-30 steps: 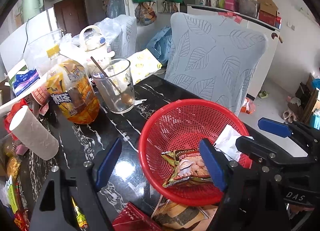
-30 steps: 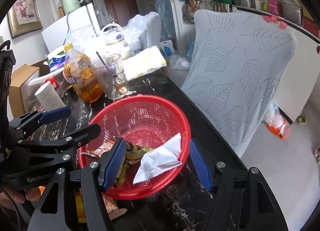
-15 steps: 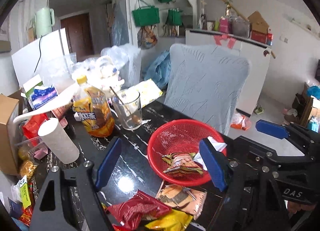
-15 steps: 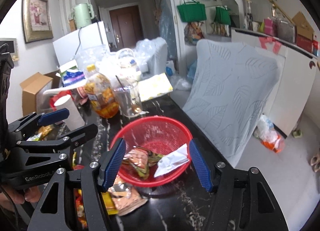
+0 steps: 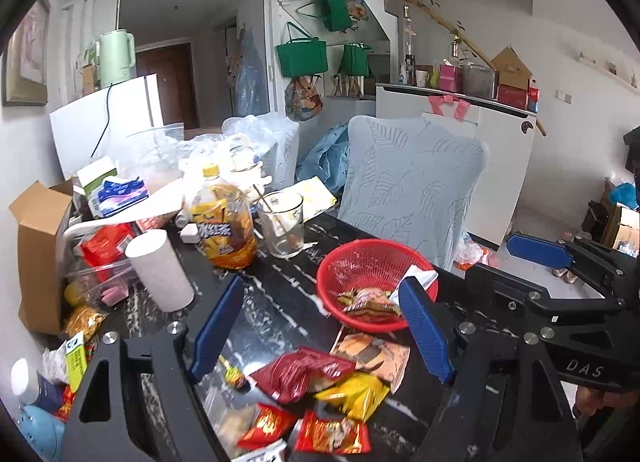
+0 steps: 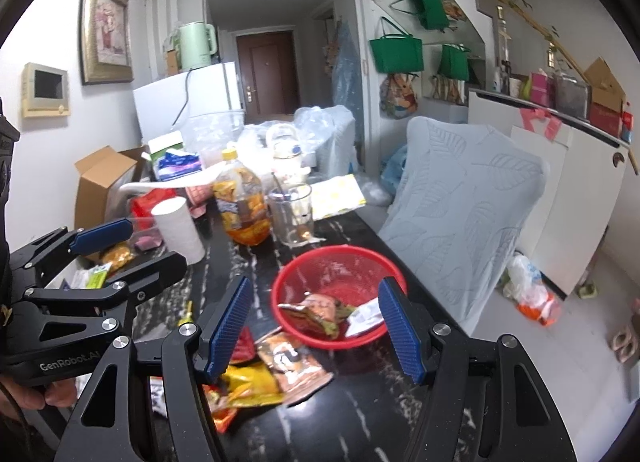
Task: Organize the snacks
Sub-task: 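Withdraw both tools from the basket back toward the snack pile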
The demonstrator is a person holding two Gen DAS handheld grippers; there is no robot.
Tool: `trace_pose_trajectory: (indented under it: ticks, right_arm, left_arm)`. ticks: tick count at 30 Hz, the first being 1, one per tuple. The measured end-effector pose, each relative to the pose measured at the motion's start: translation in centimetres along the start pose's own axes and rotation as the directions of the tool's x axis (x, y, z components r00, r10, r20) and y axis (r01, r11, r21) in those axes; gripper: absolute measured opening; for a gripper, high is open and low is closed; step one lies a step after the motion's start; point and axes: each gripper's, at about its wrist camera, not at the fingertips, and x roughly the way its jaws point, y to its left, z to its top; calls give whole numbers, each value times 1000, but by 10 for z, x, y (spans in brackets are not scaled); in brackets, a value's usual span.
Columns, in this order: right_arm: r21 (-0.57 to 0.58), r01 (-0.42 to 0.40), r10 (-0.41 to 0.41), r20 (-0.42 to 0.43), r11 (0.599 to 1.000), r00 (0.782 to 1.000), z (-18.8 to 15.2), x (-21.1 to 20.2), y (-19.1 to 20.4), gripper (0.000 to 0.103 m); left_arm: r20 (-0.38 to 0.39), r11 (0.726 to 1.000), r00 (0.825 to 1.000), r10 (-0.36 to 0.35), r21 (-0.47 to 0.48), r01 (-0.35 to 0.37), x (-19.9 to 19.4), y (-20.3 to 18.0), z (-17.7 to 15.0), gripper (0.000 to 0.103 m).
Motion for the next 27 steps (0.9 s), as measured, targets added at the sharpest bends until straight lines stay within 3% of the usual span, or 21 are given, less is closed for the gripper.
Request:
trace_pose_trajectory:
  ticks: [13, 27]
  right_arm:
    - [-19, -45, 45, -37, 999, 998, -29, -15, 38, 66]
    - [-27, -112, 106, -163, 993, 981, -82, 4, 57, 66]
  left_arm:
    - [-56, 999, 998, 26, -39, -28, -26, 24, -40, 79]
    - [-211, 989, 978, 0, -142, -31, -7, 36, -103, 79]
